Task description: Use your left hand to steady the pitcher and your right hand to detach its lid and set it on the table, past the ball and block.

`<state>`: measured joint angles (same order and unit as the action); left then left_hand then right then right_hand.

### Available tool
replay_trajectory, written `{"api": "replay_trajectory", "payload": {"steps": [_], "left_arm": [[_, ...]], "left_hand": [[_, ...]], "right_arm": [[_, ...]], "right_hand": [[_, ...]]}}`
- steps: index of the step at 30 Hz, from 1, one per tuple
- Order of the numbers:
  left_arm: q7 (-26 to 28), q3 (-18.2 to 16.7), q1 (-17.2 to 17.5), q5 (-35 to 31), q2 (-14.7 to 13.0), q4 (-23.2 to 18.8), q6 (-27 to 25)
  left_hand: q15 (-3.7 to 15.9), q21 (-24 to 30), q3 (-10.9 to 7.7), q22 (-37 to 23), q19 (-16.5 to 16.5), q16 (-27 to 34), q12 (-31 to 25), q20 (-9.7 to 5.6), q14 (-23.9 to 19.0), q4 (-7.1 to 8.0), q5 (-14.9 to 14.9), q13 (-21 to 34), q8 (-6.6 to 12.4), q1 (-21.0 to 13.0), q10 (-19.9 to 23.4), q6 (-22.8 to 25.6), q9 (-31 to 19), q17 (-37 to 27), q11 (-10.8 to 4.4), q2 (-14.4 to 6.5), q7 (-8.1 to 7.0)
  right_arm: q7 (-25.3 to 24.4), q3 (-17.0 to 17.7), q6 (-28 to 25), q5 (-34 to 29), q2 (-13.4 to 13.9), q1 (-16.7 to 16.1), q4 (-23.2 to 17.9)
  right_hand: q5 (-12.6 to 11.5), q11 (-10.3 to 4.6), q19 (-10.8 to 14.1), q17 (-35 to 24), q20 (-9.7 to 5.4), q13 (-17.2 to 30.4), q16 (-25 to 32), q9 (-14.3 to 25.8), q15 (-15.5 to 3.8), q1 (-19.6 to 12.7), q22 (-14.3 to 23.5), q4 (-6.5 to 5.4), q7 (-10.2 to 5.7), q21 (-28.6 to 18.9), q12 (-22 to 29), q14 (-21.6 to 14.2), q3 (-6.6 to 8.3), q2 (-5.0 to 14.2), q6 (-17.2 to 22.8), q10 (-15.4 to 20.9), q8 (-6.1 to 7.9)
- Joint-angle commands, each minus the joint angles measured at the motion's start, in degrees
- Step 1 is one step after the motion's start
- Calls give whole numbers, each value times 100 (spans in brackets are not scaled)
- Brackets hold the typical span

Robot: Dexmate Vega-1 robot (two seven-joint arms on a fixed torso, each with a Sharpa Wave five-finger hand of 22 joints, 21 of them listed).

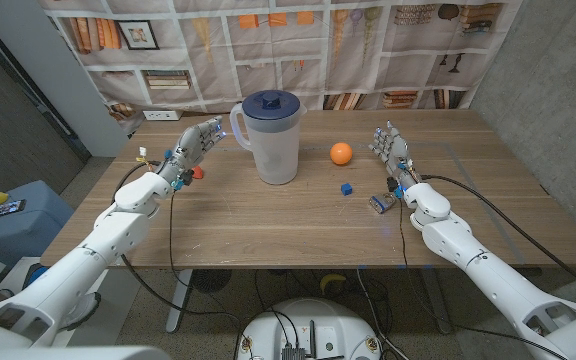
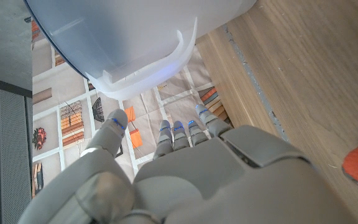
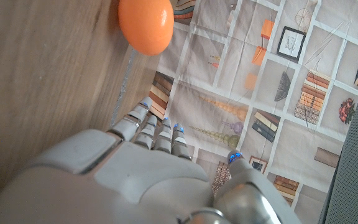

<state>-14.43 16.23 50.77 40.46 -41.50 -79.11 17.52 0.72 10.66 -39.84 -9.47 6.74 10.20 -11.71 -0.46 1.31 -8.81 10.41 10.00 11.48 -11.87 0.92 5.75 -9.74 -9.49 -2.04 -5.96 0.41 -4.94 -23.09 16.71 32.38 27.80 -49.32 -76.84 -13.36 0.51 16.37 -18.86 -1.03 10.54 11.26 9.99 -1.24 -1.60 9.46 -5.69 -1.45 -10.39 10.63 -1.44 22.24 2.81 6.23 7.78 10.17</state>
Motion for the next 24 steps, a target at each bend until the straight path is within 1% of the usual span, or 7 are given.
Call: {"api": "replay_trajectory", "payload": {"steps": [1, 7, 12, 15, 18, 21, 24], "left_arm": [[-637, 9, -156, 54, -332, 57, -106], [-843, 16, -278, 76, -415, 142, -155], [-1156, 63, -519, 106, -375, 396, -107], [-1278, 97, -652, 107, -359, 507, -131], [-1467, 134, -788, 191, -285, 653, -175], [-1664, 201, -930, 150, -248, 823, -123], [-1870, 197, -1000, 294, -152, 978, -123]], "left_hand": [[22, 26, -23, -12, 61, 37, -46, 14, -73, -93, 17, 27, 20, -113, 75, 62, -28, -8, -56, 43, -22], [51, 26, -14, -12, 88, 43, -50, 31, -142, -173, 4, 31, 21, -203, 132, 78, -31, -11, -100, 126, -38], [66, 30, -4, -12, 119, 47, -53, 55, -186, -206, -6, 35, 18, -266, 170, 72, -33, -13, -107, 194, -43], [66, 28, -5, -12, 148, 70, -82, 81, -311, -227, -10, 43, 17, -388, 290, 59, -40, -17, -135, 269, -33], [-1, 30, -7, -15, 181, 86, -90, 97, -427, -226, -14, 53, 35, -508, 352, 89, -50, -23, -95, 322, 33], [12, 40, -6, -17, 223, 89, -91, 105, -475, -225, -17, 58, 51, -570, 377, 124, -55, -26, -96, 350, 43], [5, 36, -3, -18, 227, 85, -96, 104, -497, -226, -19, 64, 59, -621, 406, 137, -60, -28, -47, 379, 85]], "right_arm": [[-149, -7, -35, -81, -26, -19, -47], [-195, -15, -67, -112, -24, -16, -59], [-233, -21, -96, -134, -20, -20, -72], [-215, -27, -58, -132, -45, -11, -26], [-160, -42, 41, -124, -105, 16, 77], [-150, -61, 44, -134, -125, 38, 123], [-116, -64, 78, -118, -147, 48, 177]], "right_hand": [[-29, 23, 33, -12, -34, 9, 26, 9, -11, 12, 11, 0, 3, -22, 41, -43, 23, 50, 56, 43, 43], [-31, 21, 38, -3, -36, 9, 29, 8, -8, 11, 11, 0, 3, -25, 42, -48, 22, 55, 60, 49, 45], [-35, 16, 42, 8, -42, 8, 32, 8, -6, 8, 11, 1, -8, -27, 42, -53, 22, 60, 62, 51, 46], [-36, 14, 42, 13, -39, 8, 32, 8, 0, 6, 11, 2, -13, -28, 41, -54, 23, 63, 65, 49, 48], [-38, 13, 40, 19, -37, 8, 33, 8, -3, 1, 11, 4, -14, -27, 38, -55, 26, 69, 66, 44, 48], [-41, 13, 39, 26, -30, 8, 33, 8, 9, -6, 11, 7, -25, -27, 38, -58, 31, 76, 67, 44, 49], [-42, 11, 36, 31, -24, 8, 32, 8, 4, -7, 11, 8, -32, -26, 38, -55, 31, 78, 72, 46, 51]]}}
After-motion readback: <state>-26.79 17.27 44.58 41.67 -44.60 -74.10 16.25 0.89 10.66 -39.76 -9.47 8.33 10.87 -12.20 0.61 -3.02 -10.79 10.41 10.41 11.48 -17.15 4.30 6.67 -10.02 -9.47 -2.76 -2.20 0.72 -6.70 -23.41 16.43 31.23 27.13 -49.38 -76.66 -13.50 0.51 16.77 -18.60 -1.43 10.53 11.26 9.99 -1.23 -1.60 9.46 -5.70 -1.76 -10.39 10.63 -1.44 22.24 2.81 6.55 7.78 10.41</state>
